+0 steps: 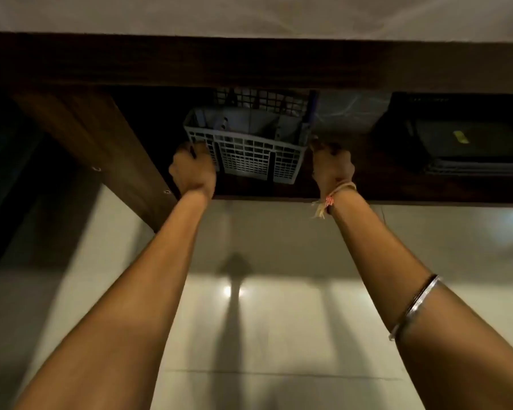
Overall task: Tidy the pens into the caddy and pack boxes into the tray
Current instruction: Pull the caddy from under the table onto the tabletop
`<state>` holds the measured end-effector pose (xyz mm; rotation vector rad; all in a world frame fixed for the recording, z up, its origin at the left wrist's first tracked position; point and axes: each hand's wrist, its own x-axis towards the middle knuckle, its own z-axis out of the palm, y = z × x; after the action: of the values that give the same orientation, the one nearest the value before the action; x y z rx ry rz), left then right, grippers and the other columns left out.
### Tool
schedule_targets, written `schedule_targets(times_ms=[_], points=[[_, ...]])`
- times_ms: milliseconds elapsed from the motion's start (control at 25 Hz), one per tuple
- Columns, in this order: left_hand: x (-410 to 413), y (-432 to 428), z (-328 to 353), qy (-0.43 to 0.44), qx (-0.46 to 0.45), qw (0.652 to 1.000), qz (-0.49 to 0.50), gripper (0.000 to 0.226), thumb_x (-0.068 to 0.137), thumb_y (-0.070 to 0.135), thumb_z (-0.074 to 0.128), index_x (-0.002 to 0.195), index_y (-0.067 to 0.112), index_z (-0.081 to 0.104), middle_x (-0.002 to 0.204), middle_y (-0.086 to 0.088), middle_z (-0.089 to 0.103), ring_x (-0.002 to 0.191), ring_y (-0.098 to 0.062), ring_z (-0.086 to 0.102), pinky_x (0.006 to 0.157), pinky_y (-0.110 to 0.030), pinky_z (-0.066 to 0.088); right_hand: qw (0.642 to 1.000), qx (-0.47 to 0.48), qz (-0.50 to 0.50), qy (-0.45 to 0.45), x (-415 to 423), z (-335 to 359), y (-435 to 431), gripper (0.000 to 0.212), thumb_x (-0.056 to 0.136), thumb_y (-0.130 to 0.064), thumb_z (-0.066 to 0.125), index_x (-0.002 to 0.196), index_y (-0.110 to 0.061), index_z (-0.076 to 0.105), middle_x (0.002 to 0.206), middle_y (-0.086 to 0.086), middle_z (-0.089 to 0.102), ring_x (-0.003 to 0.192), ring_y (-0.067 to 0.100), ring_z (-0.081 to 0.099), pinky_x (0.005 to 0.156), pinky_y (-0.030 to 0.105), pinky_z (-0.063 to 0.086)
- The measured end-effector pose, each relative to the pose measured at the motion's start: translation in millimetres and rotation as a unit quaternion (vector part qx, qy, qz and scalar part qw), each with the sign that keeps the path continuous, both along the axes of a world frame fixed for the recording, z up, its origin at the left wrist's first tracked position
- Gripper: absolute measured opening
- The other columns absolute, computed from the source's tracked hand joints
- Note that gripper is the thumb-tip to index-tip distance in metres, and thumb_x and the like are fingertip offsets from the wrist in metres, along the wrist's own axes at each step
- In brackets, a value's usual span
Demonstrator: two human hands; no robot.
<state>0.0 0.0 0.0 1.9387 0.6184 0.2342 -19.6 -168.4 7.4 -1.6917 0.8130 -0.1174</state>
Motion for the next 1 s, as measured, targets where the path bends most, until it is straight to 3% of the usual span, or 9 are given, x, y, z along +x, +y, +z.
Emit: schedule_targets(times_ms=[80,160,320,480,640,680,760,840,1000], points=[[8.2,1.0,-0.9,-0.001,-0.019,1.000,-0.001,0.045,0.098,0.031,0.034,0.134,0.006,0.047,0.142,-0.014,0.048,0.129,-0.028,0.045,0.096,-0.024,0.035,1.000,-0.003,0.015,0.000,10.2,-8.1,-1.4,0.047,0.086,-0.046,0.057,0.111,-0.007,0.063,0.105,0.012,0.061,0.099,0.030,0.061,0.097,0.043,0.051],[22.4,6.4,-0.8,-0.013,-0.037,0.999,0.021,0.050,0.098,0.036,0.032,0.142,0.010,0.038,0.148,-0.013,0.041,0.134,-0.028,0.039,0.099,-0.024,0.031,1.000,-0.002,0.028,-0.009,18.4,-14.4,-2.0,0.039,0.086,-0.043,0.058,0.102,-0.008,0.063,0.099,0.012,0.059,0.092,0.027,0.059,0.093,0.044,0.053],[39.4,17.2,-6.5,0.002,-0.010,1.000,0.010,0.050,0.097,0.034,0.036,0.137,0.003,0.043,0.143,-0.016,0.047,0.129,-0.031,0.045,0.099,-0.029,0.037,0.999,-0.003,0.019,-0.026,25.8,-21.8,-0.3,0.037,0.088,-0.030,0.059,0.111,-0.001,0.060,0.108,0.017,0.061,0.107,0.033,0.062,0.092,0.046,0.053],[38.0,21.9,-9.4,0.007,0.028,1.000,0.009,0.040,0.095,0.027,0.042,0.116,-0.003,0.060,0.126,-0.018,0.060,0.118,-0.033,0.056,0.099,-0.035,0.047,0.999,-0.013,0.018,-0.040,24.8,-23.7,-3.3,0.034,0.090,-0.025,0.058,0.115,-0.001,0.059,0.122,0.018,0.061,0.111,0.035,0.061,0.093,0.048,0.053],[5.6,20.1,5.9,0.027,0.036,0.999,0.031,0.024,0.090,0.022,0.052,0.074,0.007,0.062,0.112,-0.010,0.065,0.111,-0.020,0.058,0.096,-0.028,0.043,0.999,-0.041,0.013,-0.003,-1.6,-18.7,-4.0,0.026,0.090,-0.026,0.057,0.088,-0.002,0.065,0.114,0.020,0.065,0.107,0.037,0.062,0.093,0.047,0.053],[-6.6,21.6,11.1,0.040,0.033,0.998,0.041,0.022,0.088,0.021,0.054,0.072,0.007,0.062,0.109,-0.009,0.066,0.109,-0.018,0.058,0.095,-0.028,0.044,0.999,-0.046,0.011,0.020,-14.1,-11.0,-3.2,0.030,0.089,-0.029,0.057,0.088,-0.001,0.067,0.111,0.020,0.066,0.105,0.037,0.063,0.093,0.044,0.053],[-37.4,24.5,25.2,0.068,0.027,0.995,0.071,0.025,0.085,0.020,0.058,0.095,0.000,0.069,0.115,-0.017,0.067,0.111,-0.028,0.060,0.094,-0.032,0.045,0.997,-0.057,0.016,0.052,-44.6,8.6,-1.0,0.034,0.089,-0.031,0.057,0.102,-0.001,0.068,0.112,0.021,0.067,0.107,0.037,0.062,0.092,0.037,0.051],[-70.9,27.8,46.2,0.096,0.018,0.991,0.094,0.032,0.083,0.020,0.060,0.103,-0.004,0.068,0.114,-0.023,0.067,0.109,-0.035,0.061,0.091,-0.035,0.047,0.995,-0.070,0.029,0.059,-77.2,34.1,1.9,0.029,0.089,-0.025,0.056,0.101,-0.002,0.069,0.108,0.023,0.067,0.107,0.040,0.061,0.095,0.043,0.050],[-135.0,30.3,107.1,0.141,0.024,0.987,0.073,0.027,0.085,0.019,0.060,0.101,-0.001,0.071,0.105,-0.019,0.071,0.102,-0.032,0.064,0.086,-0.034,0.048,0.989,-0.087,0.059,0.108,-138.6,94.9,4.4,0.036,0.087,-0.020,0.053,0.052,-0.012,0.058,0.071,0.016,0.059,0.087,0.040,0.066,0.087,0.051,0.053]])
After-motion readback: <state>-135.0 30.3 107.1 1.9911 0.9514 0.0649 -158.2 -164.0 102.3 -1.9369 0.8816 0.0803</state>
